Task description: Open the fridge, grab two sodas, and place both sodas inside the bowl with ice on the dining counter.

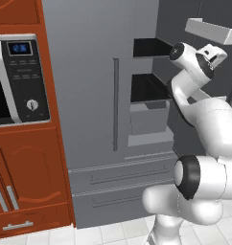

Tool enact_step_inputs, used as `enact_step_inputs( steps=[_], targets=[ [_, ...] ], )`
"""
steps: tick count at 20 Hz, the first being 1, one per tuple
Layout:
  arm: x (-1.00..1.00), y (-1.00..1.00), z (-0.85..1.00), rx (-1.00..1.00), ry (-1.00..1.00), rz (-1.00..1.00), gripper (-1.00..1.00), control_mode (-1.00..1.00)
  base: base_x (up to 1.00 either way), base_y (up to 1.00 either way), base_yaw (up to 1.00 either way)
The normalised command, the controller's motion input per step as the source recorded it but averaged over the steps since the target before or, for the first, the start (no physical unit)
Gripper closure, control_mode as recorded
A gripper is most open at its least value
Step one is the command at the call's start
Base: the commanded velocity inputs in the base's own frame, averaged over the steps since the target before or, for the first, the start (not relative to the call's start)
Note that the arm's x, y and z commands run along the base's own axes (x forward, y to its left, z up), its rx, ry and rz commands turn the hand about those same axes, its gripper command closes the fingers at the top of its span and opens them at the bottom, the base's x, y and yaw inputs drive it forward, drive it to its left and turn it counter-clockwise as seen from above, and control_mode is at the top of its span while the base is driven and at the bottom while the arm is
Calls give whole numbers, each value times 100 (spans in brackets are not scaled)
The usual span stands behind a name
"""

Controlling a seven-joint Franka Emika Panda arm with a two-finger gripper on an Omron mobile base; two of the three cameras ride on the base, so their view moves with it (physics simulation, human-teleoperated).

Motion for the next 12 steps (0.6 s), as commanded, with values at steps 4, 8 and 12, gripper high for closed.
enact_step_inputs(
  steps=[4, 8, 12],
  targets=[
    [-63, 75, -7, 16, -18, 0, -100, -100, 0, 0, 0],
    [-39, 89, 0, 15, -11, 0, -100, -100, 0, 0, 0],
    [-36, 73, 0, 20, -8, 0, -100, -100, 0, 0, 0]
  ],
)
